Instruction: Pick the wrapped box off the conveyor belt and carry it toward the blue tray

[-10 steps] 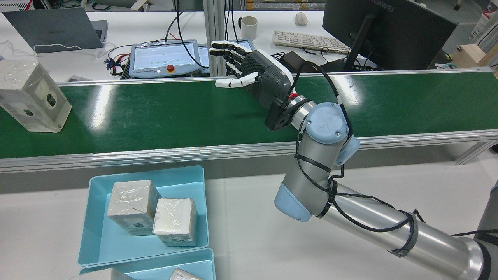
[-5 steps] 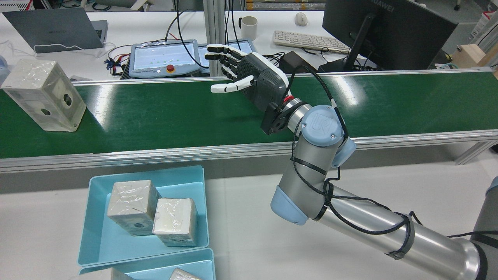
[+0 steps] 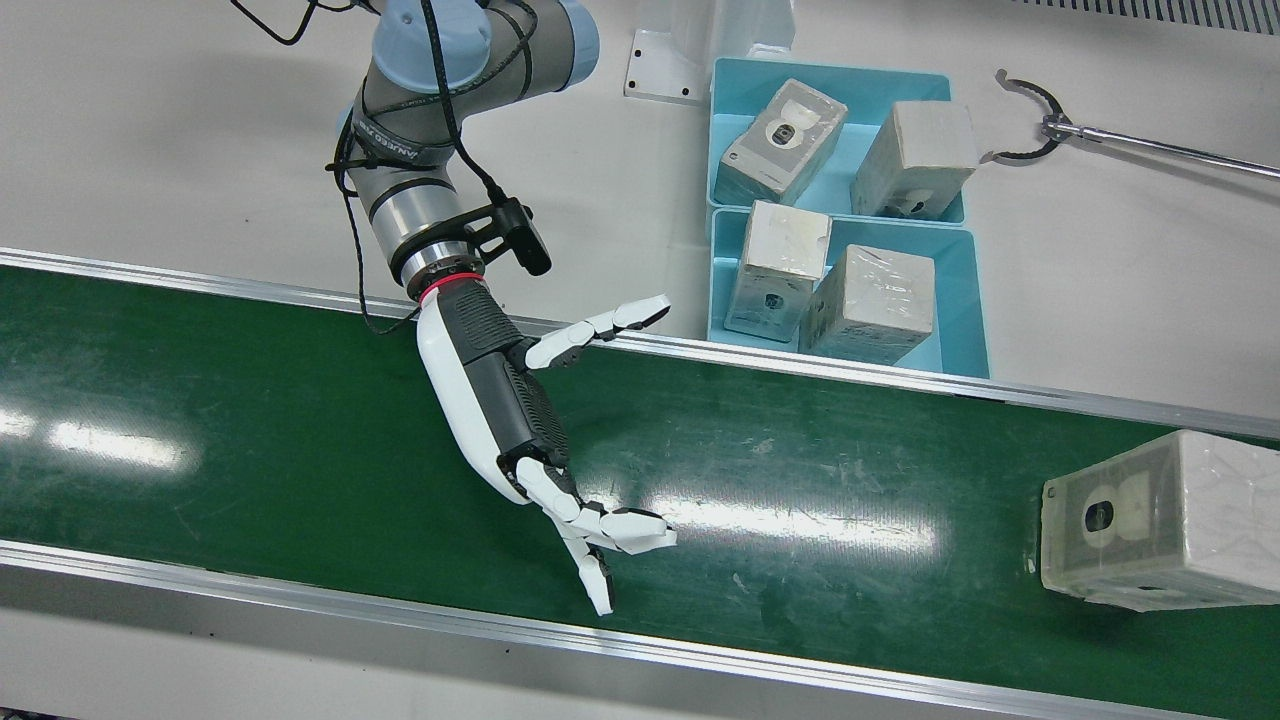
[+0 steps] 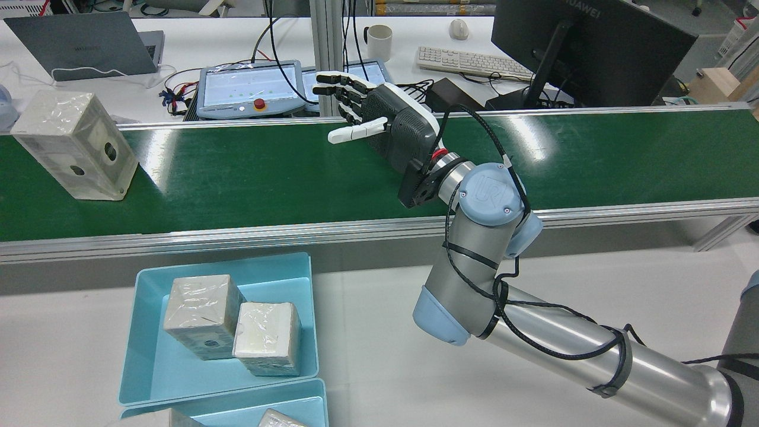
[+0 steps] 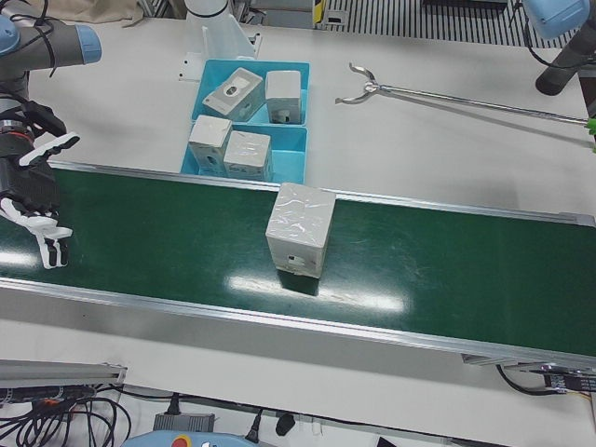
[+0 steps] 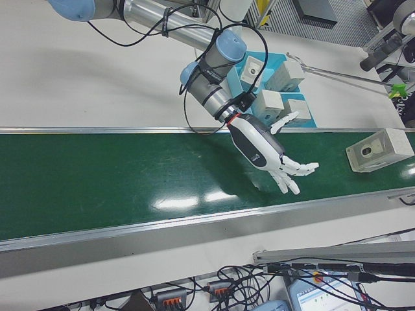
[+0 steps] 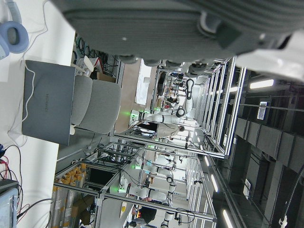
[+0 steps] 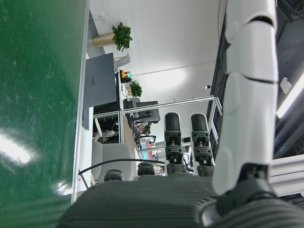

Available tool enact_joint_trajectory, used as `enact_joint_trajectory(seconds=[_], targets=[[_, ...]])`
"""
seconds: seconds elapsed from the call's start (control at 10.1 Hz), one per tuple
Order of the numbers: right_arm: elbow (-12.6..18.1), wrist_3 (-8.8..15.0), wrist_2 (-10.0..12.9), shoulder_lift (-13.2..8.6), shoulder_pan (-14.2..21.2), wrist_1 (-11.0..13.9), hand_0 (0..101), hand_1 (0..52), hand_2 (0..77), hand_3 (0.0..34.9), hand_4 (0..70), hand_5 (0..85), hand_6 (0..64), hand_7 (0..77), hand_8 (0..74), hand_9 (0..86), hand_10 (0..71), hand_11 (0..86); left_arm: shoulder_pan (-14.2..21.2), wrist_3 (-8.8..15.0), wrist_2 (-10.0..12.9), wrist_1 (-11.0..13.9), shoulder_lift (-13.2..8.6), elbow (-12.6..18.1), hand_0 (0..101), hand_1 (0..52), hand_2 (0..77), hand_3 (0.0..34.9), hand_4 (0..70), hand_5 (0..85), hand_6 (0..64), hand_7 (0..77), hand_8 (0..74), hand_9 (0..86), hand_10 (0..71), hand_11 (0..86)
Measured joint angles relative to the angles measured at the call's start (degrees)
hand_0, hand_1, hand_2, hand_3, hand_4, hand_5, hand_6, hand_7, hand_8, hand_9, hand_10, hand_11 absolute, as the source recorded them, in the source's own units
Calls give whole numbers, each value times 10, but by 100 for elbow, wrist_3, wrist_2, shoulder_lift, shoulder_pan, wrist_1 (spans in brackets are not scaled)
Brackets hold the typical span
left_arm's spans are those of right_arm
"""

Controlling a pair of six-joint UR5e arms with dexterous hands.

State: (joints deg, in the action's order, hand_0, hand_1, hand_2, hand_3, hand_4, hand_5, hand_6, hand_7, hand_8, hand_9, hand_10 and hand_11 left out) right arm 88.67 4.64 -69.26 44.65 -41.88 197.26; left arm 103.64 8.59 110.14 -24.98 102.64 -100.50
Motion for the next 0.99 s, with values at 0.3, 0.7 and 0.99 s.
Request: enact_joint_trajectory(seconds=[0.3,0.7,0.99], targets=[[-22,13,2,-23,3,5,480,136,114,111,175,235,76,256,5,38,0,16,0,0,0,0,0,0,0,0,11,0,0,11,0,5,5,0,5,0],[-289,22,120,-182,37,-30,508,185,169,97,175,245,82,273,5,54,0,16,0,0,0,0,0,0,0,0,11,0,0,5,0,5,5,0,5,0],[-327,13,164,-254,60,-45,534,229,202,109,175,245,93,256,5,49,0,16,0,0,0,0,0,0,0,0,11,0,0,11,0,5,5,0,5,0]])
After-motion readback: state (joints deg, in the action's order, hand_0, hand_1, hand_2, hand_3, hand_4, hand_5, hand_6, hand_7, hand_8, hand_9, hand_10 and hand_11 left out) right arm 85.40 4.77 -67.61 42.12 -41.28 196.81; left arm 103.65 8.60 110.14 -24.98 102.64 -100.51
